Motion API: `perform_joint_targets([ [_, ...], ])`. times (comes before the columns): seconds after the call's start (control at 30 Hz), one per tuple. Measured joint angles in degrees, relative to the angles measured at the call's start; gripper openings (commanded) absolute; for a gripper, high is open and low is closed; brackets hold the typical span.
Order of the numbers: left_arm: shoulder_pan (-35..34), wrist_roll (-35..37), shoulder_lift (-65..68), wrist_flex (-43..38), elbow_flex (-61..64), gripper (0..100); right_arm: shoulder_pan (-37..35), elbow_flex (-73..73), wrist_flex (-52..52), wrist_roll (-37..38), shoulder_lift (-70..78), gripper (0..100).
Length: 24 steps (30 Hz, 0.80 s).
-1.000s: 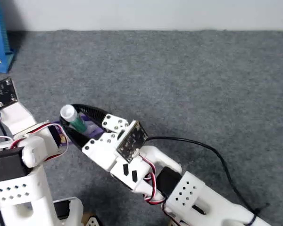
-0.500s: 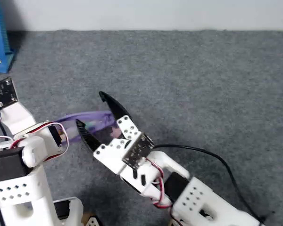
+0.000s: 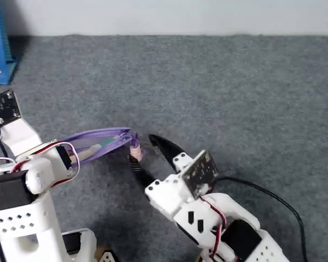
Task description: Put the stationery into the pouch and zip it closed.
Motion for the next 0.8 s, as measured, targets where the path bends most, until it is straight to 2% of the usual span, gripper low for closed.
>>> perform_joint_targets([
  [0.33, 0.00, 0.00, 0.00, 0.00, 0.00, 1, 1.23, 9.67, -8.09, -1.58, 0.97, 19.0],
  [0.8, 0.00, 0.00, 0.00, 0.00, 0.00, 1, 1.14, 5.10, -14.51, -1.85, 23.21, 19.0],
])
